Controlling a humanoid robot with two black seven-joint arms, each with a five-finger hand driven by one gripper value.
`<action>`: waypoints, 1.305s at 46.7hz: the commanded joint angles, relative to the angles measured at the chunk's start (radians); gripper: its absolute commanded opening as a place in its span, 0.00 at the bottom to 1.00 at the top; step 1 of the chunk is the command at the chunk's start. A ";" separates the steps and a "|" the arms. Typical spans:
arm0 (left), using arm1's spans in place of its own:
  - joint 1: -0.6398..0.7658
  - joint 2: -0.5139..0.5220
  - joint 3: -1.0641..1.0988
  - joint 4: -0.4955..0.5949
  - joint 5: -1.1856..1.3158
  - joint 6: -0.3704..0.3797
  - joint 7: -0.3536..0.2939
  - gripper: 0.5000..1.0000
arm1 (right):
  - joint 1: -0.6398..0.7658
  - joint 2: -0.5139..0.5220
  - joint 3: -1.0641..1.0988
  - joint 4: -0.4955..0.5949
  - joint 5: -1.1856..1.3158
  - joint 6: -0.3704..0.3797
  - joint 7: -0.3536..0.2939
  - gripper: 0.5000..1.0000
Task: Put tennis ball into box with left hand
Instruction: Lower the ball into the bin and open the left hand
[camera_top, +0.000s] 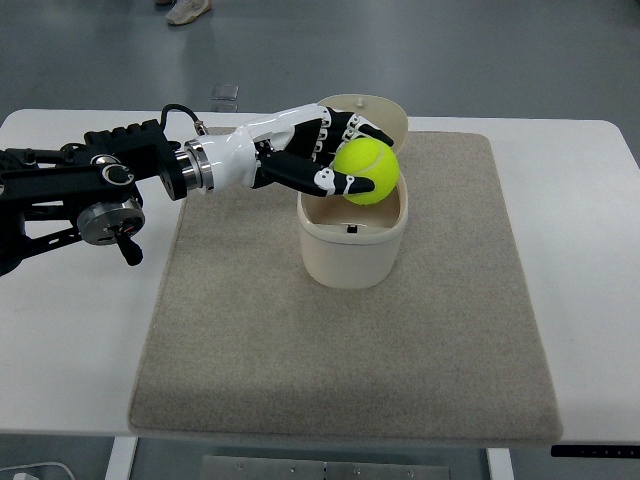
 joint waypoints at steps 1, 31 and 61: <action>0.000 0.008 0.006 0.003 -0.001 0.005 0.000 0.00 | 0.000 0.000 0.000 0.000 0.000 0.000 0.000 0.88; -0.002 0.017 0.017 0.014 -0.013 0.093 0.001 0.47 | 0.000 0.000 0.000 -0.001 0.000 0.000 0.000 0.88; -0.006 0.014 0.015 0.004 -0.016 0.094 0.003 0.80 | 0.000 0.000 0.000 0.000 0.000 0.000 0.000 0.88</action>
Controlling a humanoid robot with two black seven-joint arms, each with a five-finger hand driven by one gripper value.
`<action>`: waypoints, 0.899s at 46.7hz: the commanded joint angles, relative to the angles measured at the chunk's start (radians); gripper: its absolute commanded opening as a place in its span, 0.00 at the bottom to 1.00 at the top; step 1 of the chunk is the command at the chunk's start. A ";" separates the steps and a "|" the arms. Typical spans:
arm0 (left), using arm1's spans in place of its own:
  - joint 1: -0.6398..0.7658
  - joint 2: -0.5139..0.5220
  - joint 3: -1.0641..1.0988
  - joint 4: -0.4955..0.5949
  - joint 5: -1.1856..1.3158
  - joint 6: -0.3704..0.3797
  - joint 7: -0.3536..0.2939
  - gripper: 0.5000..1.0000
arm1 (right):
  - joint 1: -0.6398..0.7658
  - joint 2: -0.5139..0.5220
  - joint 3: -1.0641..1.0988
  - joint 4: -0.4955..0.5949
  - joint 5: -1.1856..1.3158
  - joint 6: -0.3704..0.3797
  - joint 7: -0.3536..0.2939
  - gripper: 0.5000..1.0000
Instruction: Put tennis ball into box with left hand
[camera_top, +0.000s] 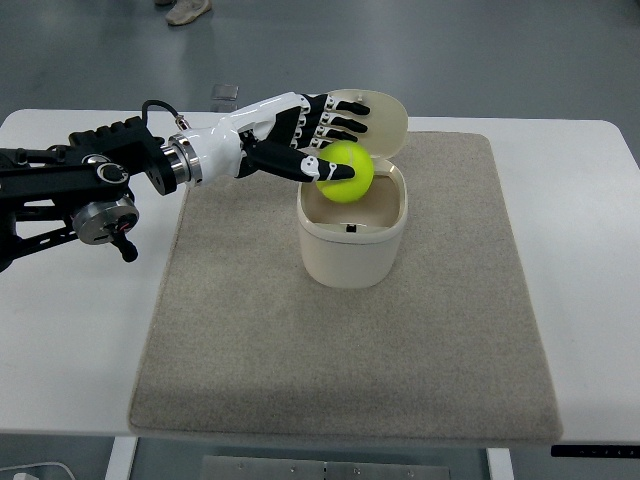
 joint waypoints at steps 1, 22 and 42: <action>-0.003 0.000 0.000 -0.003 -0.001 0.000 -0.001 0.80 | 0.000 0.000 0.000 0.000 0.000 0.000 0.000 0.88; -0.009 0.019 -0.122 -0.120 0.001 0.000 -0.002 0.77 | 0.000 0.000 0.000 0.000 0.000 0.000 0.000 0.88; 0.073 0.020 -0.452 0.036 -0.132 0.101 -0.007 0.76 | 0.000 0.000 0.000 0.000 0.000 0.000 0.000 0.88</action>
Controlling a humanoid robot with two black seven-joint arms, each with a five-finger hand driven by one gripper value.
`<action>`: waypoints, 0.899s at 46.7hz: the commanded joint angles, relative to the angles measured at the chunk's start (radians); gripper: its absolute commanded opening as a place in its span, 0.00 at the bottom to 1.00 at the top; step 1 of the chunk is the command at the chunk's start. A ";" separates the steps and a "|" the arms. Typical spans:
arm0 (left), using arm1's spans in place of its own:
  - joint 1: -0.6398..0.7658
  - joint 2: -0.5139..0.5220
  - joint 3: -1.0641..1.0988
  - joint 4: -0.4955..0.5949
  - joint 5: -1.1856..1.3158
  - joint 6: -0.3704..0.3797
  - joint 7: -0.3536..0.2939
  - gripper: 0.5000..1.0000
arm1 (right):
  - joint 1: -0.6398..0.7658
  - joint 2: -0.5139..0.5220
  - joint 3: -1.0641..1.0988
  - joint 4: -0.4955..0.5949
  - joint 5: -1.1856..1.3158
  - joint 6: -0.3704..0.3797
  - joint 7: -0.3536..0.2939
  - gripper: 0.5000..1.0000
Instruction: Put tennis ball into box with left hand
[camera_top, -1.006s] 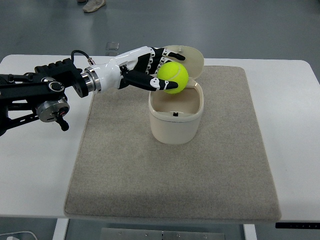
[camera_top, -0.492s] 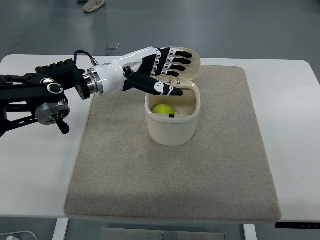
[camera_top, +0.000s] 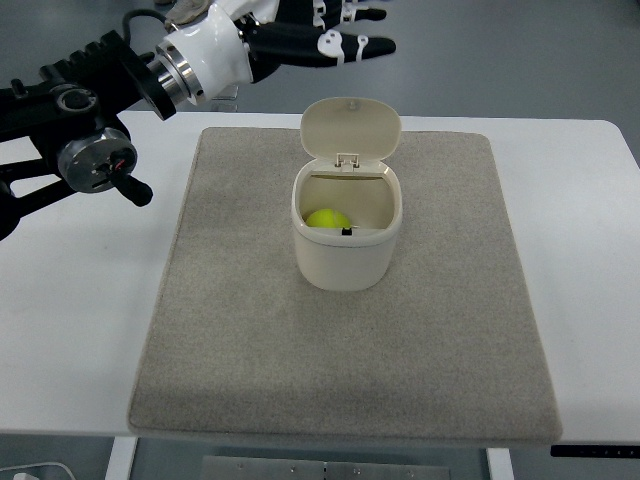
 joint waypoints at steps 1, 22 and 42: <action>0.048 -0.003 -0.082 0.087 -0.055 0.004 -0.004 0.76 | 0.000 0.000 0.000 0.001 0.000 0.000 0.000 0.88; 0.336 -0.078 -0.443 0.455 -0.082 -0.214 -0.078 0.73 | 0.000 0.000 0.000 0.001 0.001 0.000 0.000 0.88; 0.376 -0.245 -0.455 0.741 -0.077 -0.416 -0.138 0.73 | 0.000 0.000 0.000 0.001 0.000 0.000 0.000 0.88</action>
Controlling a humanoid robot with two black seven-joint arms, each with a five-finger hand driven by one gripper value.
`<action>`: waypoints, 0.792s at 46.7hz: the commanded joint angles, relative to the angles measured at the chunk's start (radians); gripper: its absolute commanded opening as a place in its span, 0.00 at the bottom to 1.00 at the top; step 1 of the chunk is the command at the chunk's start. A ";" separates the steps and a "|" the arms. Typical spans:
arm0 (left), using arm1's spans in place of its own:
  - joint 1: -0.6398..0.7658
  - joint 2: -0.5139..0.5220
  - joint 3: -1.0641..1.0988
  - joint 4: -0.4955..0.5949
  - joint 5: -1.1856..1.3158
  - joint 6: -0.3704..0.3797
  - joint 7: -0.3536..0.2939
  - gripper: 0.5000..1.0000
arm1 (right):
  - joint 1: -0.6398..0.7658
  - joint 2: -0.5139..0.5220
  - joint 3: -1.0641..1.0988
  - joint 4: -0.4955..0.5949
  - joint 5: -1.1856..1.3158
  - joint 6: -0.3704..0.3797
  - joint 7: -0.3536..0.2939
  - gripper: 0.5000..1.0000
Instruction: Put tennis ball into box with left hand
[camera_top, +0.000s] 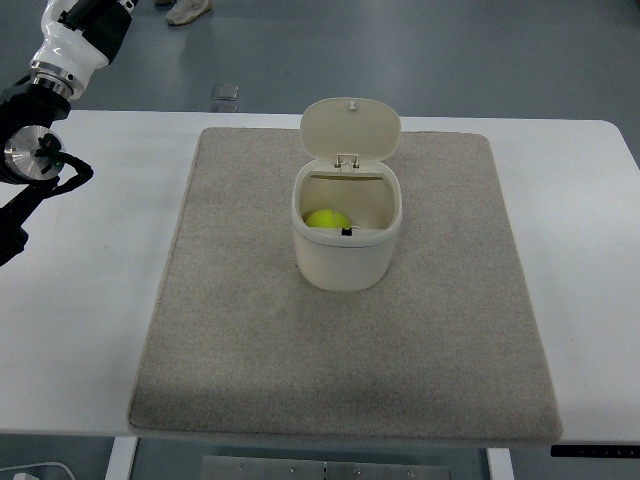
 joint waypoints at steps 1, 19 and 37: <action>0.001 -0.042 0.001 0.059 0.003 -0.030 -0.008 0.73 | 0.000 0.000 0.000 0.000 0.000 0.000 0.000 0.88; -0.005 -0.191 -0.004 0.263 -0.003 -0.034 -0.012 0.71 | 0.000 0.000 0.000 -0.001 0.000 0.000 0.000 0.88; -0.004 -0.219 -0.088 0.325 -0.015 -0.033 -0.018 0.76 | 0.000 0.000 0.000 0.000 0.000 0.000 0.000 0.88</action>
